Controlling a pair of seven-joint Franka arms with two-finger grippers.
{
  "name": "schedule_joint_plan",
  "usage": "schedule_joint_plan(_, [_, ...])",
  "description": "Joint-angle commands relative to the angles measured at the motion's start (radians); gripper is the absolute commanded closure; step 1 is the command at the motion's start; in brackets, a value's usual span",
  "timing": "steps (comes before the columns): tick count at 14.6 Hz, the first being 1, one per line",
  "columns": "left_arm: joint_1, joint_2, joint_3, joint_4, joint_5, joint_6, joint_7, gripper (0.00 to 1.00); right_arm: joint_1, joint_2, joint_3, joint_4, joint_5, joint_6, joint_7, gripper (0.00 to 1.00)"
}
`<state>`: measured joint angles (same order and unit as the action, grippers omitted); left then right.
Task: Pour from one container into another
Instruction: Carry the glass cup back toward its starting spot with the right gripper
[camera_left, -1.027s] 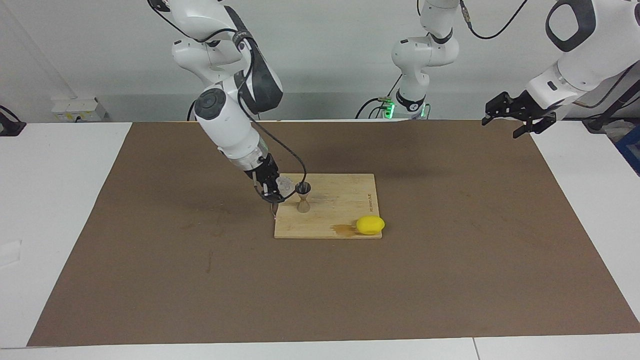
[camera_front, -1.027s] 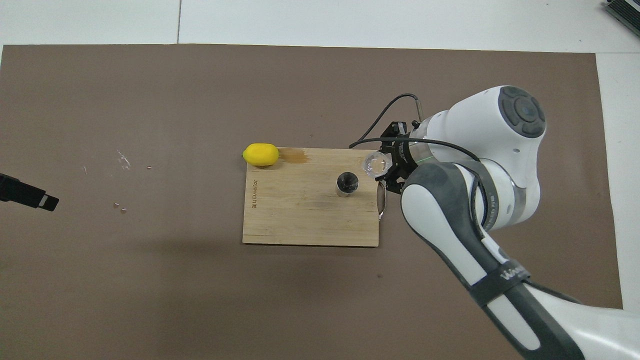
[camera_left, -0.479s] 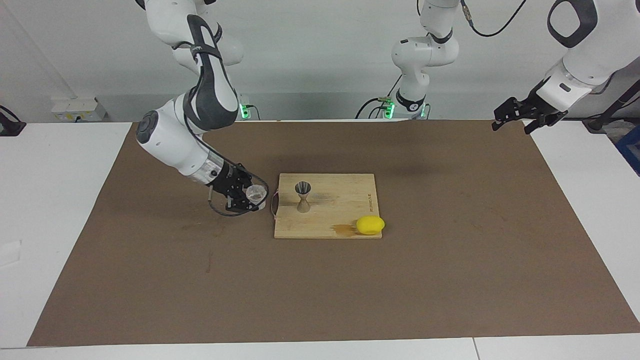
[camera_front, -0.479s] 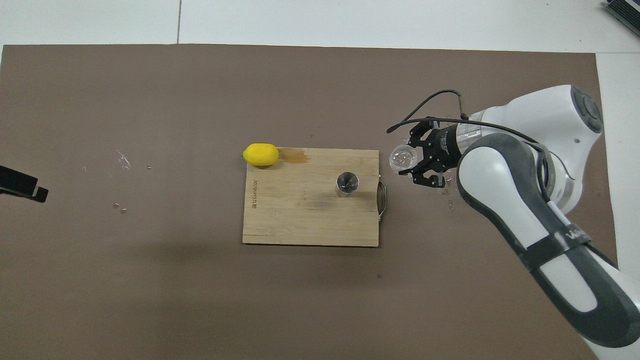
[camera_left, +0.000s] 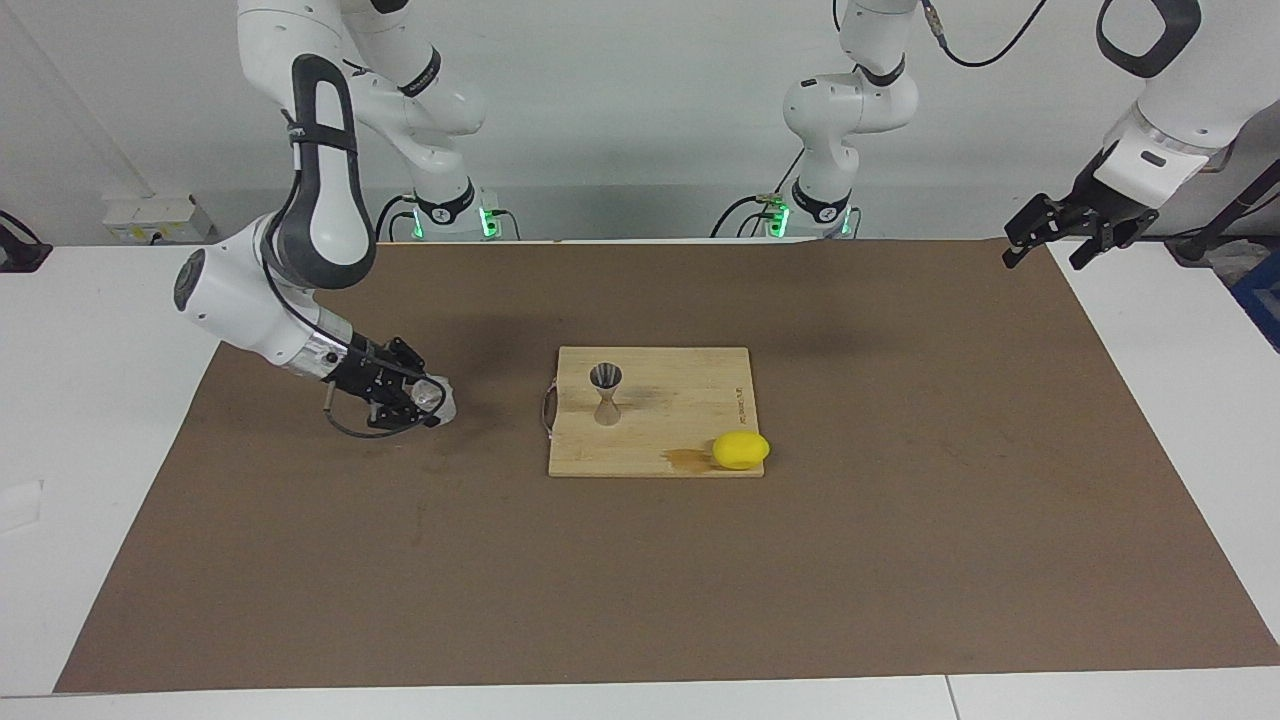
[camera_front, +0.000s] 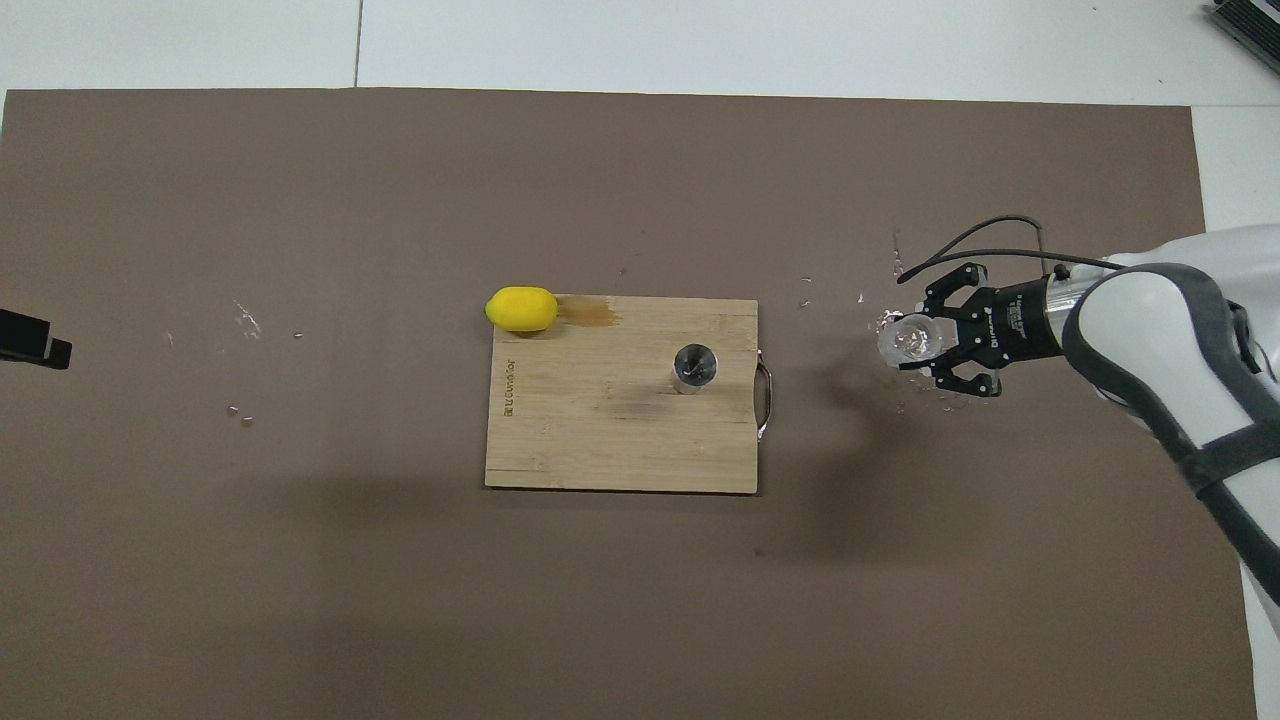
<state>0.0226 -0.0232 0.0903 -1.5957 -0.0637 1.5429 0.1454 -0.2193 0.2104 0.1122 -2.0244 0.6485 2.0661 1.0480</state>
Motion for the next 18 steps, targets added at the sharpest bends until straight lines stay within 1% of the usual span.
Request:
schedule_joint_plan(1, [0.008,-0.027,-0.007,-0.001,0.019,0.019,-0.024,0.00,-0.075,0.001,0.014,-0.020,0.036,-0.023,-0.098,1.00])
schedule_joint_plan(4, [0.007,-0.029,-0.007,0.000,0.019,0.031,-0.023,0.00,-0.153,0.049,0.015,-0.017,0.036,-0.041,-0.196,1.00])
schedule_joint_plan(8, [0.007,-0.034,-0.007,-0.010,0.030,0.051,-0.041,0.00,-0.224,0.104,0.014,-0.001,0.036,-0.070,-0.290,1.00])
schedule_joint_plan(10, [0.000,-0.040,-0.012,-0.015,0.129,0.060,-0.043,0.00,-0.255,0.124,0.014,0.009,0.036,-0.081,-0.322,1.00])
schedule_joint_plan(13, [0.010,-0.043,-0.009,-0.018,0.134,0.081,-0.084,0.00,-0.259,0.126,0.014,0.009,0.036,-0.080,-0.322,1.00])
schedule_joint_plan(14, [0.008,-0.053,-0.009,-0.050,0.134,0.091,-0.117,0.00,-0.268,0.127,0.012,0.009,0.036,-0.078,-0.322,1.00])
schedule_joint_plan(15, [-0.001,-0.084,-0.018,-0.108,0.137,0.097,-0.144,0.00,-0.272,0.127,0.012,0.007,0.036,-0.077,-0.322,1.00])
schedule_joint_plan(16, [-0.009,-0.096,-0.024,-0.145,0.139,0.118,-0.151,0.00,-0.279,0.127,0.012,0.007,0.036,-0.075,-0.324,1.00])
schedule_joint_plan(18, [-0.009,-0.103,-0.076,-0.159,0.136,0.157,-0.206,0.00,-0.294,0.132,0.012,0.004,0.036,-0.073,-0.336,0.99])
